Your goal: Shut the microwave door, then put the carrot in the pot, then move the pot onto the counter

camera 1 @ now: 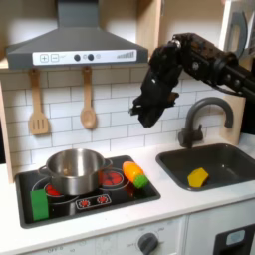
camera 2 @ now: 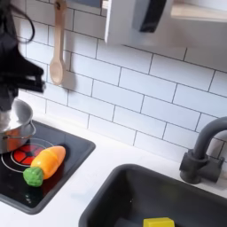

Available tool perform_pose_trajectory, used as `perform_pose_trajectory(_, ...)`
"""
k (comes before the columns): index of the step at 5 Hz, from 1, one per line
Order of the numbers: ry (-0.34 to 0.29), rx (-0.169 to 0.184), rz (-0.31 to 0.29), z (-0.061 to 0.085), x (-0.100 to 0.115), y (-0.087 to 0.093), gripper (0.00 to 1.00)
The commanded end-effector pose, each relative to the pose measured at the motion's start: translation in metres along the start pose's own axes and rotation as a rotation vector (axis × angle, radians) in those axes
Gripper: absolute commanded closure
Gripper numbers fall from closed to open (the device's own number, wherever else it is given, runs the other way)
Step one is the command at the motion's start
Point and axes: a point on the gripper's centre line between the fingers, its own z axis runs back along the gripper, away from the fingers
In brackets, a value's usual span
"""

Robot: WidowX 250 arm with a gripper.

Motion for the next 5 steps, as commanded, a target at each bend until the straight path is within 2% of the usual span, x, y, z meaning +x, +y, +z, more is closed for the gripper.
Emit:
perform_pose_trajectory(1, -0.083, 0.014, -0.013, 0.011, 0.034, 0.007, 1.0)
perform_pose_trajectory(4, -0.156, 0.029, -0.026, 0.015, 0.069, 0.013, 1.0)
perform_pose_trajectory(5, -0.165, 0.036, -0.019, 0.014, 0.073, 0.018, 1.0)
